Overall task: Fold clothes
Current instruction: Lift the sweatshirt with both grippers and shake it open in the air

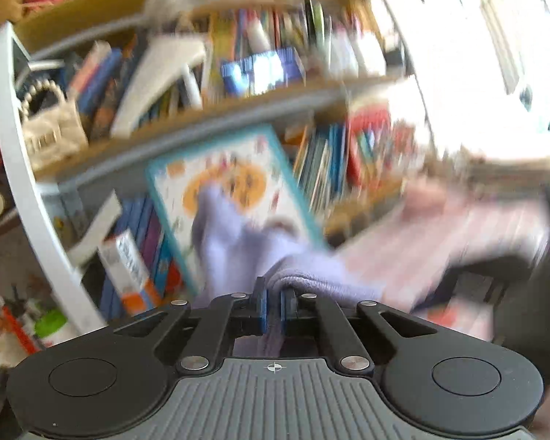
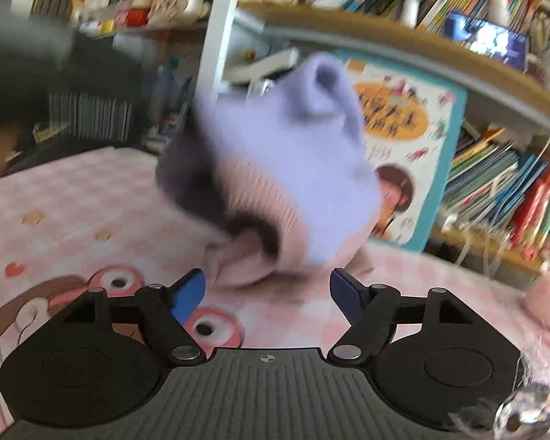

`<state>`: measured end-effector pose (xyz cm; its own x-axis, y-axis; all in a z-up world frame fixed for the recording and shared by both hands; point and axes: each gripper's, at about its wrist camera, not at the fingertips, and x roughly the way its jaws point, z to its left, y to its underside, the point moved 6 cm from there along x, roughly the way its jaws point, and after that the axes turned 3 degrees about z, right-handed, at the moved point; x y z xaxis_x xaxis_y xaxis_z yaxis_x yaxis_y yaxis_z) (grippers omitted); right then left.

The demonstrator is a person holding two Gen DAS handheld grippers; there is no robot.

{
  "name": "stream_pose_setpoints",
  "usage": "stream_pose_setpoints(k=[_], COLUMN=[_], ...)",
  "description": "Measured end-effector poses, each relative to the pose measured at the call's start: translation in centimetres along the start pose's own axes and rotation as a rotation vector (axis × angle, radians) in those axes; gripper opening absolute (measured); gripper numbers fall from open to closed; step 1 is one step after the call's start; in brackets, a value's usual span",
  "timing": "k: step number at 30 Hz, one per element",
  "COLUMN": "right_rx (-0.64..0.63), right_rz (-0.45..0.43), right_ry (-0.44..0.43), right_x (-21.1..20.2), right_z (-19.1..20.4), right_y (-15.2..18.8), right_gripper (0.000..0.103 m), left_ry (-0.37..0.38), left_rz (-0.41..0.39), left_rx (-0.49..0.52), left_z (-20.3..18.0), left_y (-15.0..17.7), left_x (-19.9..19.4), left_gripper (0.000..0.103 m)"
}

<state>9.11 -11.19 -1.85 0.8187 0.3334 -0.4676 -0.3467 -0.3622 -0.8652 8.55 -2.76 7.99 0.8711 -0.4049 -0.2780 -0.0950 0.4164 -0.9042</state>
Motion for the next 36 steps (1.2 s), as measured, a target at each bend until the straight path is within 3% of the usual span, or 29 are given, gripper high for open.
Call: stream_pose_setpoints(k=[2,6,11,14,16,18,21,24,28,36], right_rx=[-0.037,-0.111,-0.095,-0.099,-0.110,-0.088,-0.013,0.032,0.054,-0.102], right_rz=[0.028,0.045,0.037,0.031,0.002,-0.017,-0.066,-0.172,-0.340,-0.823], right_ry=[-0.018,-0.011,-0.007,0.018,0.059,0.073,0.087,0.135,0.159,0.245], right_x=[0.6,1.8,2.8,2.7,1.8,0.4,-2.7,-6.8,-13.6,-29.0], right_z=[0.9,2.4,3.3,3.5,3.0,1.7,-1.4,-4.1,-5.5,-3.4], right_y=[0.2,0.2,0.0,0.2,0.1,-0.1,-0.6,-2.2,-5.6,-10.6], right_gripper=[0.086,0.087,0.086,0.070,0.026,0.013,0.010,0.008,0.008,0.010], left_ry=[0.019,0.035,0.046,0.002,-0.041,-0.099,-0.173,-0.206,-0.268,-0.334], left_rz=[-0.037,-0.123,-0.223,-0.256,-0.260,-0.252,-0.234,-0.236,-0.332,-0.745], left_rx=[-0.042,-0.105,-0.200,-0.224,-0.227,-0.237,-0.285,-0.363,-0.390,-0.349], left_z=[0.4,0.8,2.2,3.7,4.8,6.2,8.8,10.5,10.1,8.6], left_y=[-1.3,-4.1,-6.6,-7.2,-7.2,-6.6,-4.8,-2.8,-2.1,-6.1], left_x=[-0.7,-2.7,-5.6,-7.2,-7.9,-8.7,-10.0,-11.6,-15.5,-26.5], left_gripper=[0.006,0.006,0.006,0.006,0.006,0.006,0.006,0.006,0.006,0.006])
